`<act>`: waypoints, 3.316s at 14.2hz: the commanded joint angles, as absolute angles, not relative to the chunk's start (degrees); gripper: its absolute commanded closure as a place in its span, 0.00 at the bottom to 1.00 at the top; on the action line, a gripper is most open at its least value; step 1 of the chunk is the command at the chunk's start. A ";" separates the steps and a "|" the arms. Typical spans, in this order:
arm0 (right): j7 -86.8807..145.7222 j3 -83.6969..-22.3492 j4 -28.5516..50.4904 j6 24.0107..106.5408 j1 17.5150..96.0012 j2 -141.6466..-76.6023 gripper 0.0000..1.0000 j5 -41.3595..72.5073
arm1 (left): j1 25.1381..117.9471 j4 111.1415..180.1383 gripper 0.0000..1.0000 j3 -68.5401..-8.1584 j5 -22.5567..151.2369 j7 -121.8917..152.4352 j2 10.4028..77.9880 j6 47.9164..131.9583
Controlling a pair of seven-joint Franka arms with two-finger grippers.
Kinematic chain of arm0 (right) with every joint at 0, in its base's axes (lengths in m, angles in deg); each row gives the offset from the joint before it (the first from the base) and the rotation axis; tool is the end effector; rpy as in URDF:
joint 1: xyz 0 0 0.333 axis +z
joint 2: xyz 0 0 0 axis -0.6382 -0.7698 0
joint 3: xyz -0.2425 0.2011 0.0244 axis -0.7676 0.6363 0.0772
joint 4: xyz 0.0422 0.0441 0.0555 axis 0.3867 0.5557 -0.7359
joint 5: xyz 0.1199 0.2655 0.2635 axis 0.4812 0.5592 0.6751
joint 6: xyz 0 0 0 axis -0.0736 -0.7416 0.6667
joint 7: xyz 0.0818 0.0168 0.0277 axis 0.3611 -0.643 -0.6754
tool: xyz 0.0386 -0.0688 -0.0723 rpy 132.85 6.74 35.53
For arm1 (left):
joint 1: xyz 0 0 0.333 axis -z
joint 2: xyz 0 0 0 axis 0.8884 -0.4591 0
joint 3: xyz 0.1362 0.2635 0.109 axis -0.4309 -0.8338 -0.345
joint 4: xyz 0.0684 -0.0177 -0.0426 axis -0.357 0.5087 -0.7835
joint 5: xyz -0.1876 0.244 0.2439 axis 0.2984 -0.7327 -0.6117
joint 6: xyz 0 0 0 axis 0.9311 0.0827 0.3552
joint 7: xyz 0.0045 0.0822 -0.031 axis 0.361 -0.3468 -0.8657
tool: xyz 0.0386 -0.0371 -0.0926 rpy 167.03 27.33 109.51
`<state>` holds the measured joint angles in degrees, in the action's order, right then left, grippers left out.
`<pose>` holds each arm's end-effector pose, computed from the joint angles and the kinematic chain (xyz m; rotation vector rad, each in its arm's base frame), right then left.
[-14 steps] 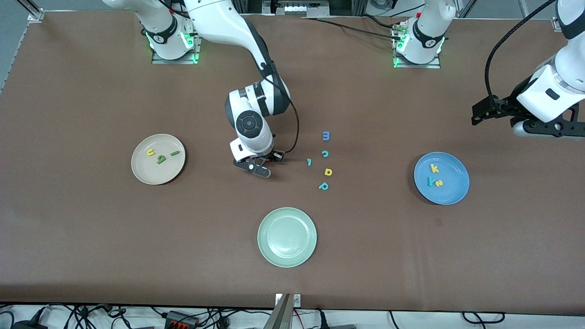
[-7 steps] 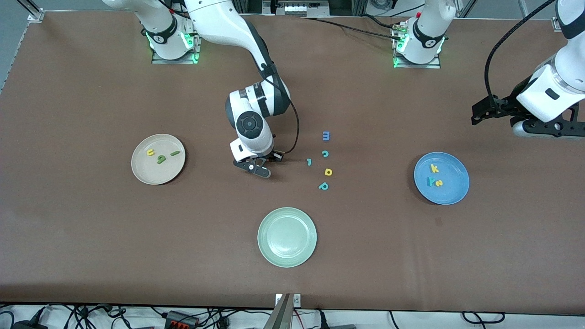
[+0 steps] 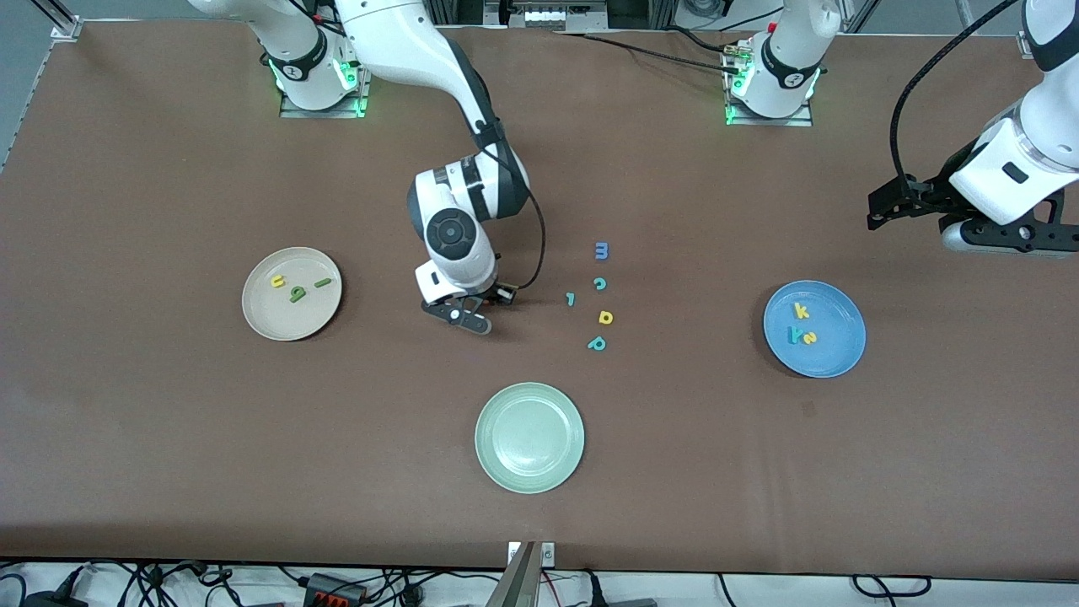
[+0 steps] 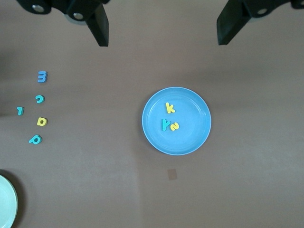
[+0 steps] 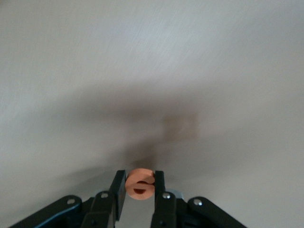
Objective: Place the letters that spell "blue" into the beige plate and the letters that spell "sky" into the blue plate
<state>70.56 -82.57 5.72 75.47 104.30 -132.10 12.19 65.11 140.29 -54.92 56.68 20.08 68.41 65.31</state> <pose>0.5510 0.3938 0.1981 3.0741 -0.5389 -0.1044 0.5604 -0.0425 0.5798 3.1186 -0.0646 -0.0922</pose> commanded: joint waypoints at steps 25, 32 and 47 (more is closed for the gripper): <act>21.27 -104.88 14.09 49.33 93.36 -129.87 0.00 13.36 | 66.01 137.60 0.00 -54.57 57.19 20.76 67.44 62.69; 20.74 -105.32 4.32 49.93 89.67 -130.05 0.00 13.27 | 66.01 137.60 0.00 -54.57 57.19 20.84 67.44 62.69; 40.34 -55.51 -5.08 51.34 50.24 -103.16 0.00 -21.71 | 65.92 137.60 0.00 -54.57 57.19 20.58 67.44 62.69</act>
